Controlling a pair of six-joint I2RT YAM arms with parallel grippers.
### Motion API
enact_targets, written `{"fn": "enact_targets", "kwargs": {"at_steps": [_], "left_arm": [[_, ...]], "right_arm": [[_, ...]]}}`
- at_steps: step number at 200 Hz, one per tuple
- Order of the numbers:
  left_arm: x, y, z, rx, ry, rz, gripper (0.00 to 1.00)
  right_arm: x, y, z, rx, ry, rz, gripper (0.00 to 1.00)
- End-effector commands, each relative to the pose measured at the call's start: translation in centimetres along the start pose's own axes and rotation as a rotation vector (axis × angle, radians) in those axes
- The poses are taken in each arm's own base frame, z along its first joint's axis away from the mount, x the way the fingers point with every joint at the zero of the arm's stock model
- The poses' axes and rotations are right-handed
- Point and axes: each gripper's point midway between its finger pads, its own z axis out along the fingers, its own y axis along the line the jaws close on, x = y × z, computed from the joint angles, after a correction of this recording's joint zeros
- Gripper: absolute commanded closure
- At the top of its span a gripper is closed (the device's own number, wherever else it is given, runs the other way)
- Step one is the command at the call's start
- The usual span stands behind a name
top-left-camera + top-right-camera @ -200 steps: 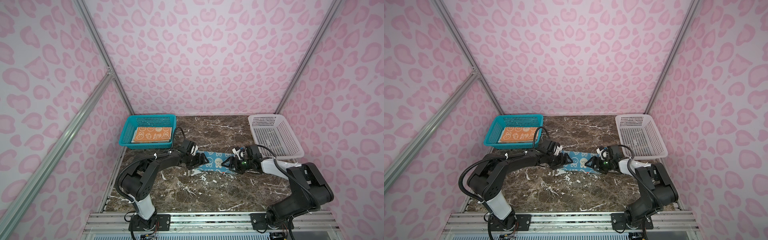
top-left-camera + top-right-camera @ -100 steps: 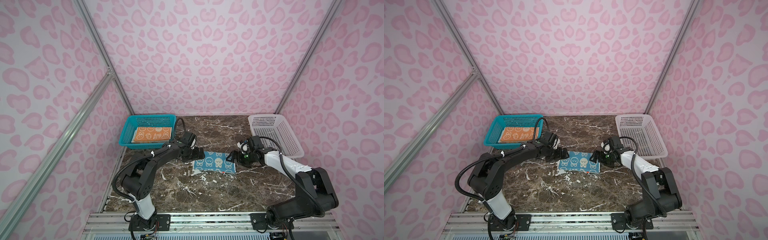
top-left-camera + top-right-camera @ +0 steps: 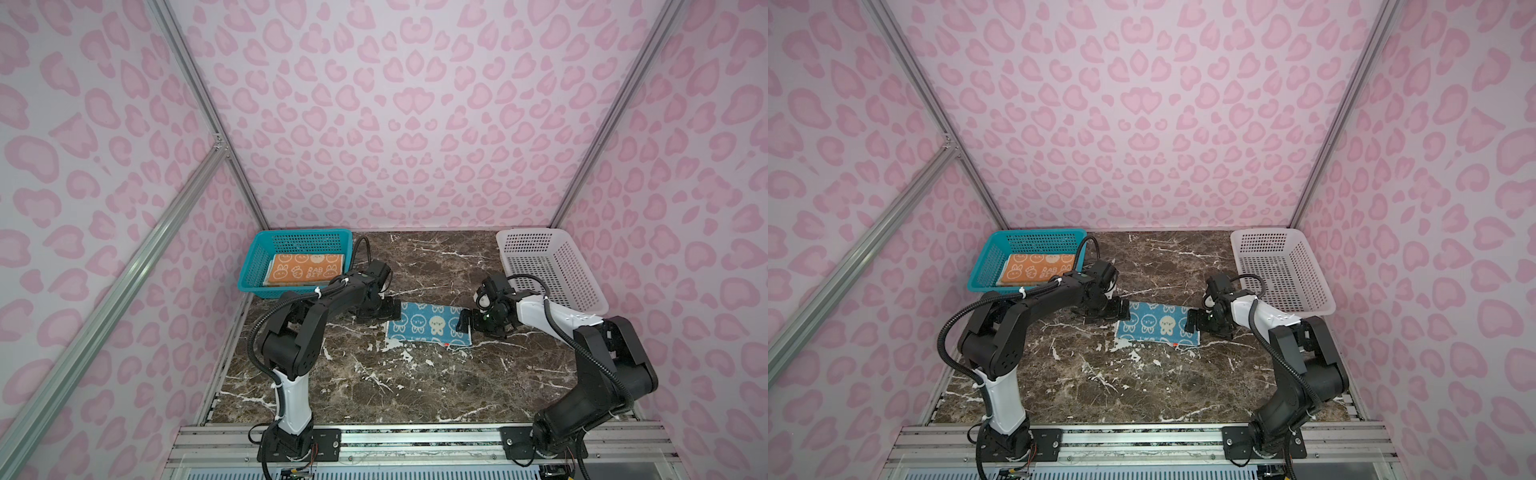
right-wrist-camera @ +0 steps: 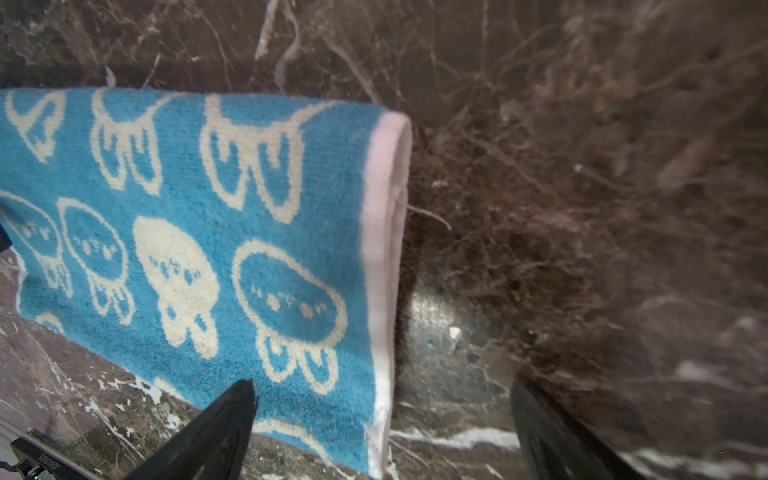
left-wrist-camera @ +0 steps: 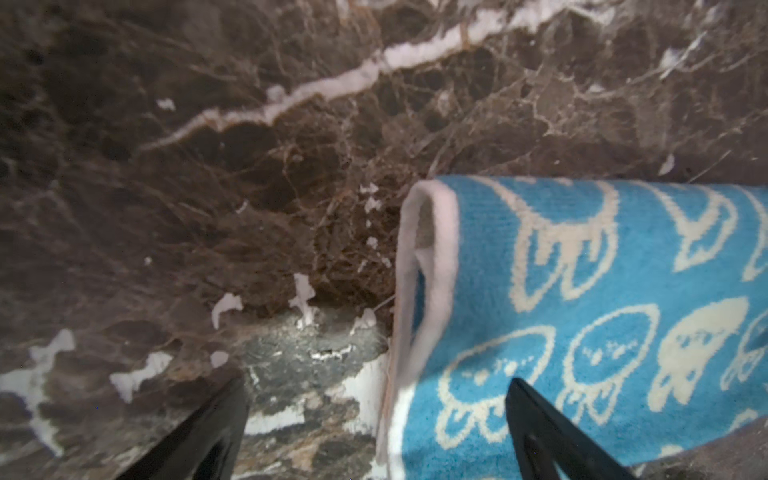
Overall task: Fold and stack the towels
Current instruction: 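Open both grippers and reposition them over the towel's short ends, then pinch the blue towel strip's short ends with both grippers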
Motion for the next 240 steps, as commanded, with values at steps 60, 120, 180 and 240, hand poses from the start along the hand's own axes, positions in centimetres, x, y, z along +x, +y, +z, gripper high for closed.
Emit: {"fn": "enact_targets", "kwargs": {"at_steps": [60, 120, 180, 240], "left_arm": [[2.3, -1.0, 2.0, 0.017, 0.118, 0.058, 0.01], [4.0, -2.5, 2.7, 0.062, 0.153, 0.072, 0.10], [4.2, -3.6, 3.0, 0.106, 0.141, 0.051, 0.31], [3.5, -5.0, 2.3, 0.150, 0.120, 0.047, 0.85]], "right_arm": [[0.4, 2.1, 2.4, 0.011, 0.045, -0.015, 0.02], [0.2, 2.5, 2.8, 0.008, 0.047, -0.009, 0.02], [0.5, 2.7, 3.1, 0.001, 0.055, -0.009, 0.02], [0.8, 2.8, 3.2, -0.001, 0.055, -0.010, 0.02]]}}
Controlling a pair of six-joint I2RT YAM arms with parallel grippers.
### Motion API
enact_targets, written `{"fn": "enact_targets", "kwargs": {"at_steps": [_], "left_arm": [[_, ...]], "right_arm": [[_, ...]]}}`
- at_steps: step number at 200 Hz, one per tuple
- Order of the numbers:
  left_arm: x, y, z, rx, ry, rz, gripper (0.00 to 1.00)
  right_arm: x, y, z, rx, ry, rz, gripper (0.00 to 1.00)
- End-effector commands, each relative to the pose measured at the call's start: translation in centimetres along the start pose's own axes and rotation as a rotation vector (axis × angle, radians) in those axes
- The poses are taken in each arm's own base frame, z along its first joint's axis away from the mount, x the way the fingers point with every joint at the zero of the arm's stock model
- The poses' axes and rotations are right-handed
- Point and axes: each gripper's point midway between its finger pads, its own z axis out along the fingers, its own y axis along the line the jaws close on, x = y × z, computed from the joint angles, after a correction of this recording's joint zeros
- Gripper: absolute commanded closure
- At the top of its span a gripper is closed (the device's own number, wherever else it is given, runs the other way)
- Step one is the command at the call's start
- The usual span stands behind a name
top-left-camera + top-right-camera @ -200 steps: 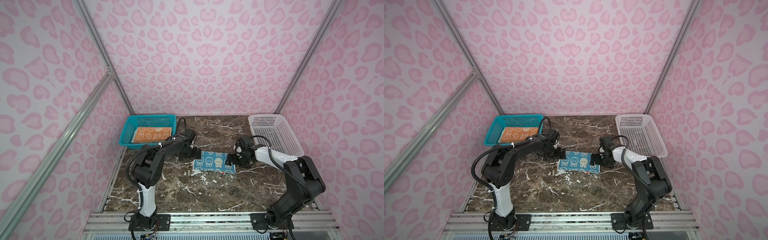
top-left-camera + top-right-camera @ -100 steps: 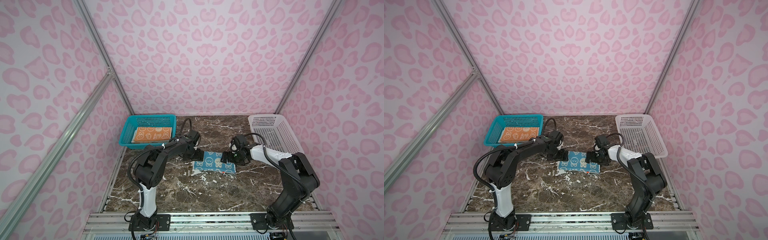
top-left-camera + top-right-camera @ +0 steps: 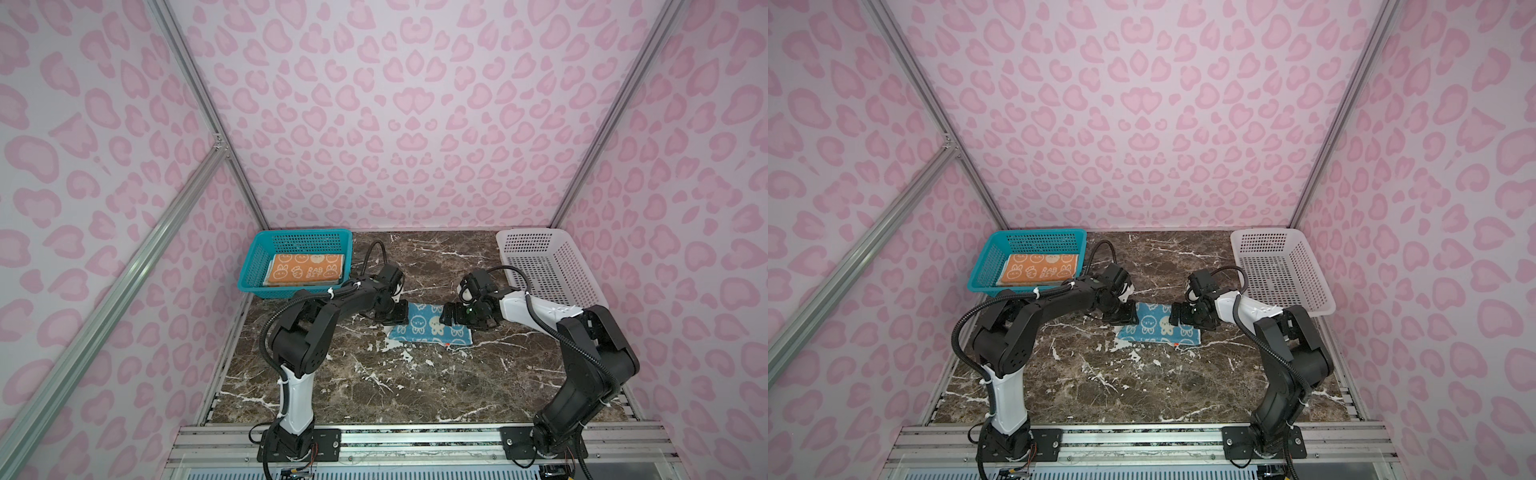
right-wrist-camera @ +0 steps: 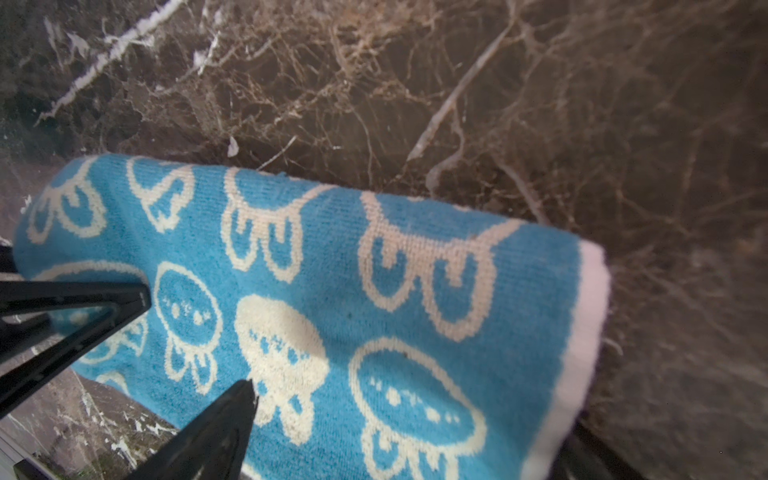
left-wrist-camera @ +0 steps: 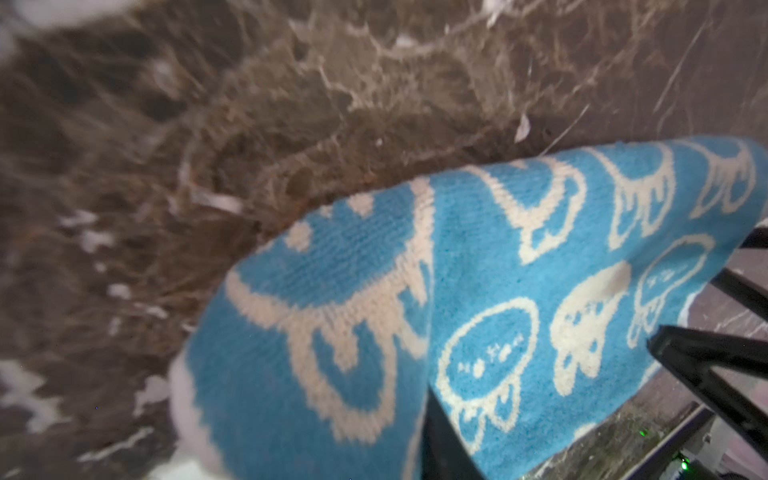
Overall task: Fold and stack the towels
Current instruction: 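Pinch the blue towel strip's short ends with both grippers, then lift the blue towel with both grippers and carry it over the teal basket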
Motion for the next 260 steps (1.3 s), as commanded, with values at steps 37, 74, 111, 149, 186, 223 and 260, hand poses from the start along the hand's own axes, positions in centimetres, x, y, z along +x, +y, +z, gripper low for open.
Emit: {"fn": "enact_targets", "kwargs": {"at_steps": [37, 74, 111, 149, 186, 223, 260], "left_arm": [[1.3, 0.1, -0.8, -0.025, 0.052, -0.025, 0.96], [0.4, 1.0, -3.1, -0.144, 0.044, 0.028, 0.96], [-1.6, 2.8, -7.2, -0.283, 0.008, 0.059, 0.96], [-4.1, 4.0, -11.6, -0.325, -0.040, 0.072, 0.96], [-7.1, 4.6, -16.8, -0.350, -0.128, 0.079, 0.96], [-9.4, 5.5, -20.4, -0.371, -0.146, 0.102, 0.96], [-12.0, 8.4, -22.5, -0.398, -0.208, 0.058, 0.96]], "right_arm": [[2.6, -0.8, 0.6, 0.022, 0.096, 0.043, 0.02], [1.7, 0.3, -0.8, -0.015, 0.049, 0.012, 0.02], [-0.5, 1.9, -2.6, -0.051, -0.049, -0.013, 0.02], [-4.5, 6.0, -5.9, -0.144, -0.225, -0.062, 0.02], [-7.8, 11.5, -9.3, -0.264, -0.377, -0.166, 0.02], [-10.2, 15.7, -10.0, -0.321, -0.403, -0.233, 0.02], [-12.0, 19.7, -9.5, -0.380, -0.425, -0.293, 0.02]]}}
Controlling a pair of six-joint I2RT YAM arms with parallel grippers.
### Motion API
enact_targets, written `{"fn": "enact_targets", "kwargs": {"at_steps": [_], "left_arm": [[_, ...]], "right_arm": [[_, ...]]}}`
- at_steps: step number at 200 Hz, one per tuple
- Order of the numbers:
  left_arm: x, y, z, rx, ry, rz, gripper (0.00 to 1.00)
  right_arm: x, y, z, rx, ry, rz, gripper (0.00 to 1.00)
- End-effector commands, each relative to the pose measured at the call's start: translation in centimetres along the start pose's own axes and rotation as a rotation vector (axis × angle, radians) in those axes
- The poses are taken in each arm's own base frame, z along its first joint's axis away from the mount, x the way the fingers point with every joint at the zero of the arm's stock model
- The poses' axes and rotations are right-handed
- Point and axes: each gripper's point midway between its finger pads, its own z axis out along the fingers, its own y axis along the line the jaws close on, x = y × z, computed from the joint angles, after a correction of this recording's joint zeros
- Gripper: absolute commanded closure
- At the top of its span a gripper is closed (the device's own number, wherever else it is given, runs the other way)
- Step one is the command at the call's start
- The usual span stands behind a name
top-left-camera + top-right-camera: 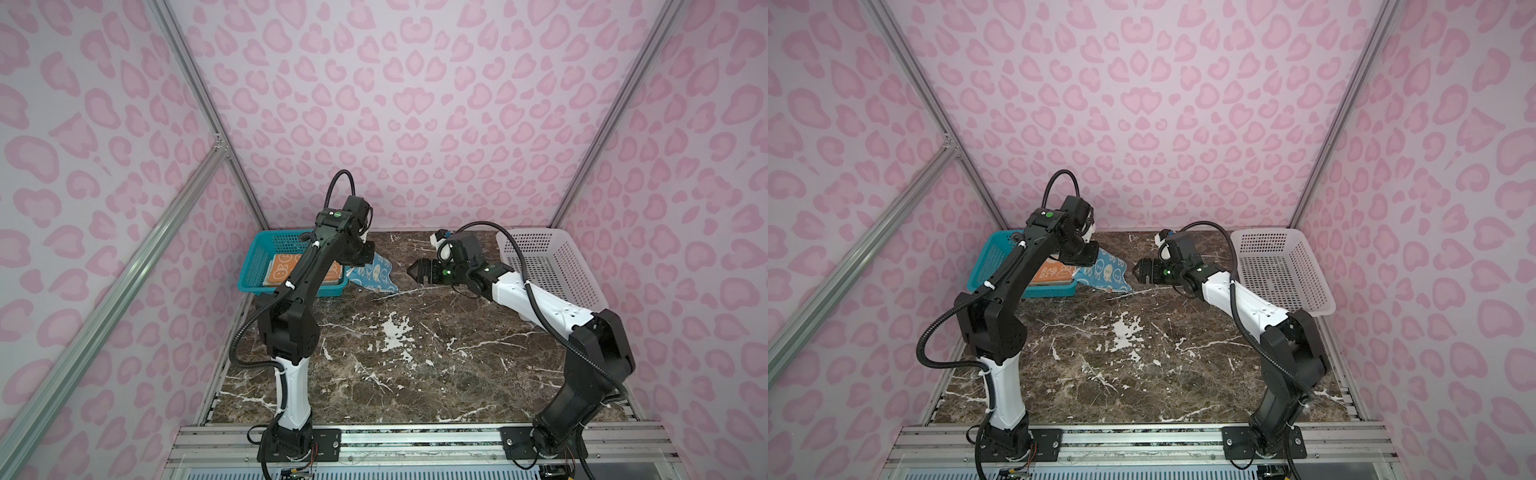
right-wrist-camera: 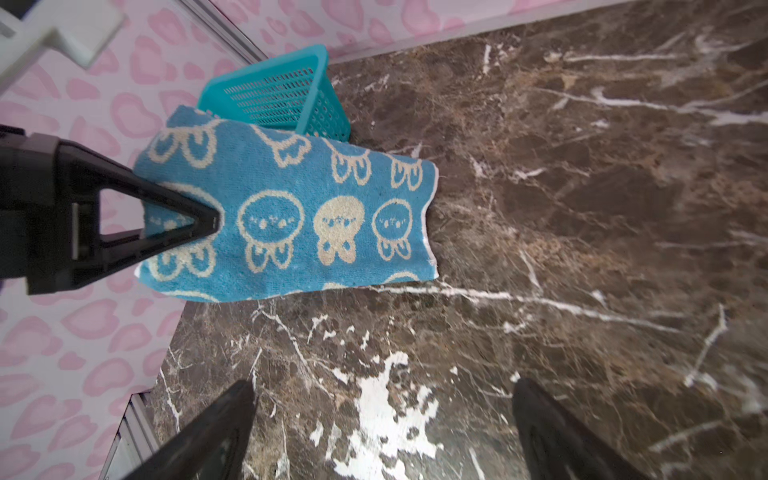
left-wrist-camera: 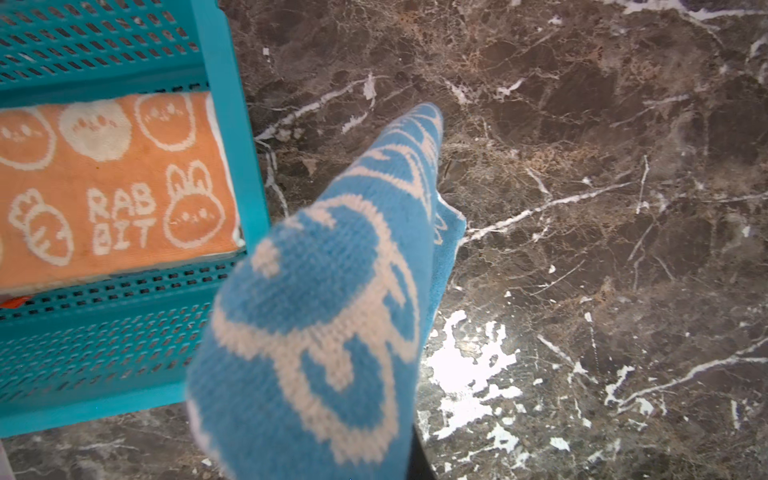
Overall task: Fold and stack the towels
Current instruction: 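Lift the blue towel with both grippers and carry it over the teal basket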
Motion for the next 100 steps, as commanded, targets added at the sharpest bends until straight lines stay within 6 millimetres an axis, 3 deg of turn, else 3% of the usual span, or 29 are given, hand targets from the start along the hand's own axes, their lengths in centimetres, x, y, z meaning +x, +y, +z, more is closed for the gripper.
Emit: {"fn": "enact_targets", "kwargs": {"at_steps": [1, 52, 100], "left_arm": [[-0.3, 2.5, -0.5, -0.049, 0.014, 0.004, 0.96], [-3.7, 7.0, -1.9, -0.151, -0.114, 0.021, 0.96], [-3.7, 11.4, -0.3, -0.225, -0.084, 0.058, 0.96]], "right_arm": [[-1.1, 1.8, 1.3, -0.050, -0.020, -0.047, 0.02], [-3.3, 5.1, 3.7, -0.151, -0.072, -0.095, 0.02], [-3.8, 6.5, 6.7, -0.199, -0.084, -0.120, 0.02]]}}
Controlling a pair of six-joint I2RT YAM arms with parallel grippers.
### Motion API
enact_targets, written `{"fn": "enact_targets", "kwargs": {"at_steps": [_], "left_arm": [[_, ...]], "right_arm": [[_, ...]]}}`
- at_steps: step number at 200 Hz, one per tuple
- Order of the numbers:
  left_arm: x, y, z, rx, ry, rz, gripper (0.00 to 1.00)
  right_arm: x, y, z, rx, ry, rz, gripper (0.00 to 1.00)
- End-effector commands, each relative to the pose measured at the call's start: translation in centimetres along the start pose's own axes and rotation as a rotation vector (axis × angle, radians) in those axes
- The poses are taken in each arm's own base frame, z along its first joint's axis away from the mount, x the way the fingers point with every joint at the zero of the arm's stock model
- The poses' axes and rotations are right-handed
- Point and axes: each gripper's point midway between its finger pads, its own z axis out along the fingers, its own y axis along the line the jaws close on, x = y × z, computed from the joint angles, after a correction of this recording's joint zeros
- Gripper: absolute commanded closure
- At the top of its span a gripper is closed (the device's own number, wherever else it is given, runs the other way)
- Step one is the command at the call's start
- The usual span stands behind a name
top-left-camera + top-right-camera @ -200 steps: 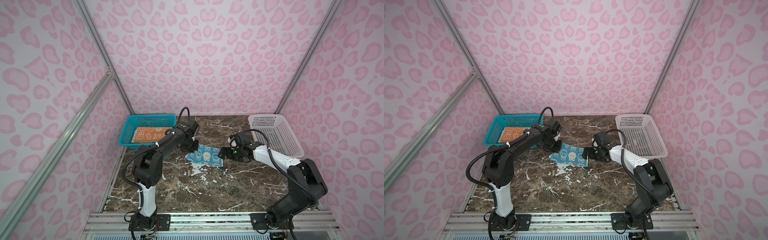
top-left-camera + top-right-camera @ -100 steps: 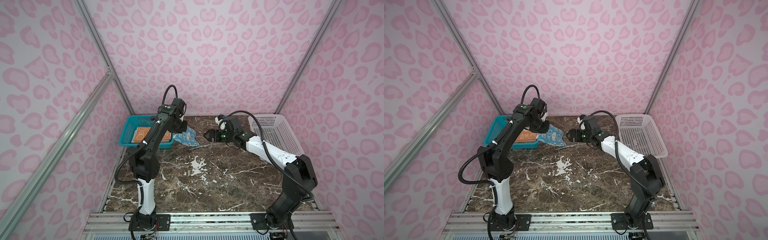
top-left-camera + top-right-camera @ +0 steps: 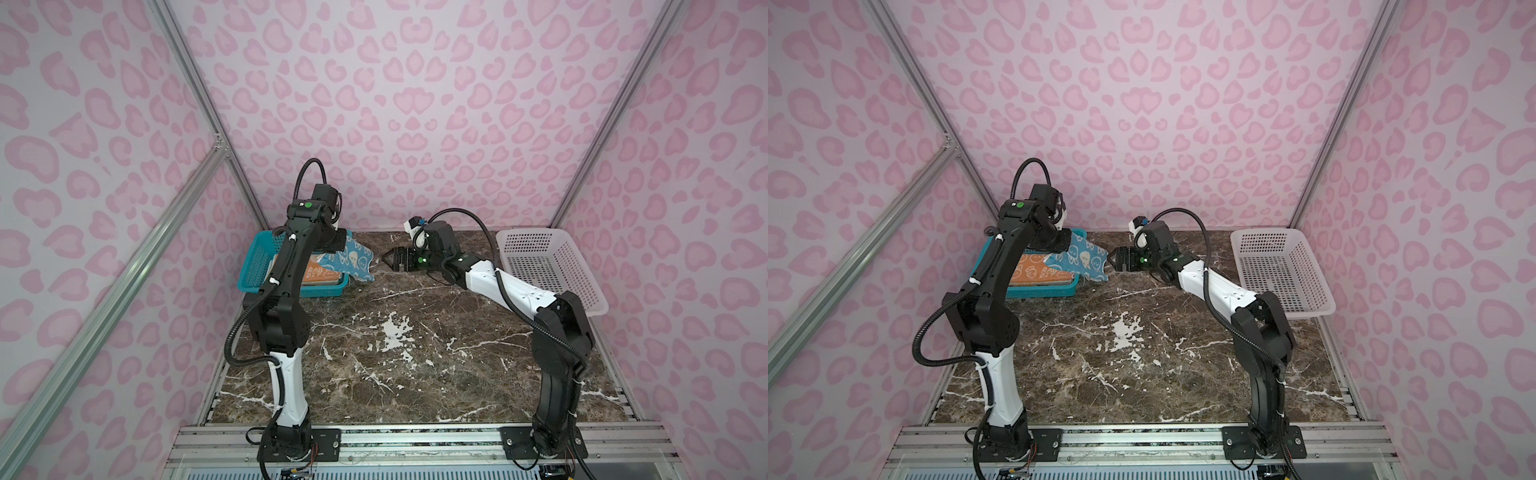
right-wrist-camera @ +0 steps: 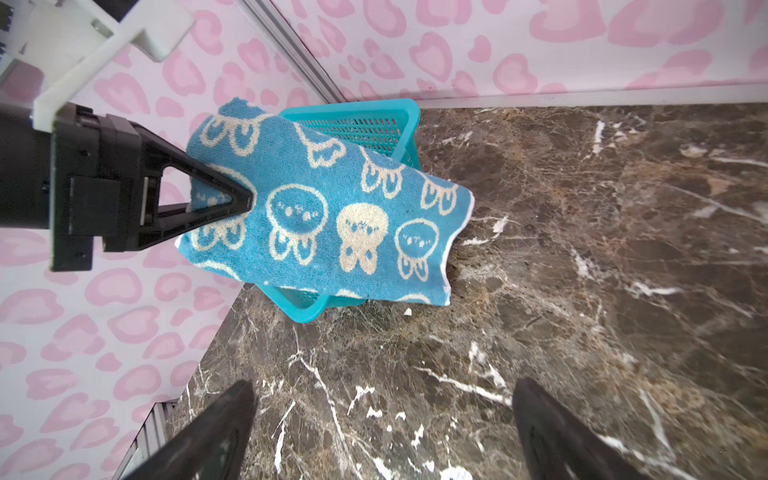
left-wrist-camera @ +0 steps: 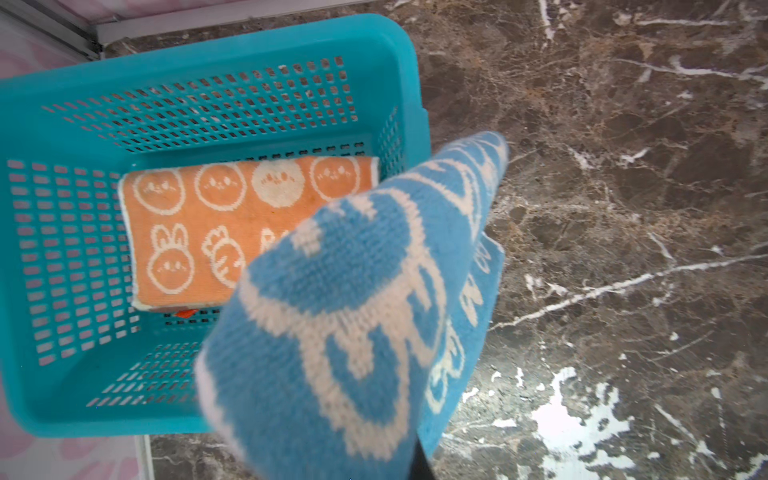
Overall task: Fold and stack the towels
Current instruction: 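Lift the blue towel with both grippers and carry it over the teal basket, then lower the blue towel onto the orange towel in the teal basket with both grippers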
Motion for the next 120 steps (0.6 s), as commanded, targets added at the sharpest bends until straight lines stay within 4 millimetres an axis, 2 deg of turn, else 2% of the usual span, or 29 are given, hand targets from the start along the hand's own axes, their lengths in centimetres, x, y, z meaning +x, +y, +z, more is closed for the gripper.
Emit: {"fn": "enact_targets", "kwargs": {"at_steps": [1, 48, 85, 120], "left_arm": [[0.0, 2.1, 1.4, -0.064, 0.005, 0.062, 0.96], [0.8, 4.4, 3.9, -0.113, 0.025, 0.142, 0.96], [1.5, 5.9, 5.9, -0.169, 0.052, 0.209, 0.96], [2.0, 7.7, 7.9, -0.207, 0.080, 0.187, 0.96]], "right_arm": [[-0.6, 1.0, 1.5, -0.048, -0.027, -0.027, 0.02], [-0.2, 2.2, 4.3, -0.095, -0.022, -0.037, 0.02], [0.7, 2.4, 6.2, -0.095, 0.016, -0.040, 0.02], [1.7, 2.2, 7.4, -0.100, 0.041, -0.031, 0.02]]}}
